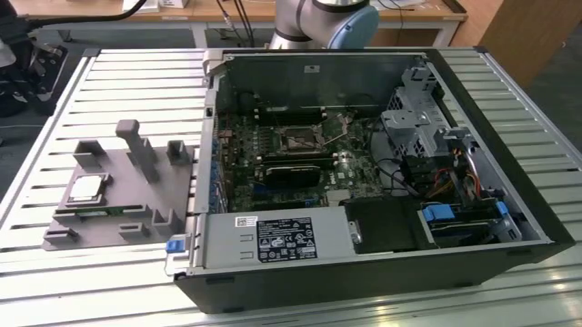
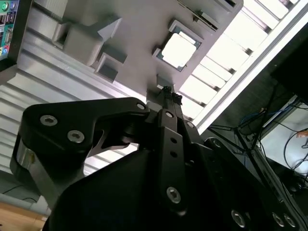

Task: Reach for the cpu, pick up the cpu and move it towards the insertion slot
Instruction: 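Reach for the cpu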

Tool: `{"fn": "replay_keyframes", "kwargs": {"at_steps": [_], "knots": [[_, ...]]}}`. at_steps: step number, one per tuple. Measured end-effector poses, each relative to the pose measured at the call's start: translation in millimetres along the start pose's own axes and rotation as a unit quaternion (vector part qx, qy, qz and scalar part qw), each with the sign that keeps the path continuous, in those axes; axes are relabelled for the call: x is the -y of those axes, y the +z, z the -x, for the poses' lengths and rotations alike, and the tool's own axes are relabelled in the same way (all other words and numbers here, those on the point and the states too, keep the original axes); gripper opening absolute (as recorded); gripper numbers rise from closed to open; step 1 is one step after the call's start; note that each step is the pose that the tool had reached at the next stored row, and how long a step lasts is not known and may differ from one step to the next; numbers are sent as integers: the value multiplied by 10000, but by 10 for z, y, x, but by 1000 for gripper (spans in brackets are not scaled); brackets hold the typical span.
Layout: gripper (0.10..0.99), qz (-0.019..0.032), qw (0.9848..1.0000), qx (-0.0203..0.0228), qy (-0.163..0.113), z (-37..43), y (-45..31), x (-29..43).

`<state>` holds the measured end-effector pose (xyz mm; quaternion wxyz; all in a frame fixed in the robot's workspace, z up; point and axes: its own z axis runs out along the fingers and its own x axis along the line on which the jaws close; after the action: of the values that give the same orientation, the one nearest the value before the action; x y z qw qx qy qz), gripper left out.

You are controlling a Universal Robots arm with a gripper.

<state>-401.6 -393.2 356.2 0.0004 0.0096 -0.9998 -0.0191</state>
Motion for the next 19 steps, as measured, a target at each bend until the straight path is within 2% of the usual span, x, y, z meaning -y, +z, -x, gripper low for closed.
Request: {"fn": "replay_keyframes", "kwargs": {"at_steps": [4,10,12,13,15,16,18,19], "knots": [[106,0,10000,0,-2,-65,17,29],[114,2,10000,-6,-1,-78,107,53],[231,3,10000,-8,0,-79,140,55],[231,3,10000,-9,-1,-78,154,57],[349,3,10000,-8,-2,-79,186,65],[349,3,10000,-8,-1,-80,203,68],[467,3,10000,-9,-1,-81,240,75],[467,3,10000,-10,-1,-81,258,79]]}}
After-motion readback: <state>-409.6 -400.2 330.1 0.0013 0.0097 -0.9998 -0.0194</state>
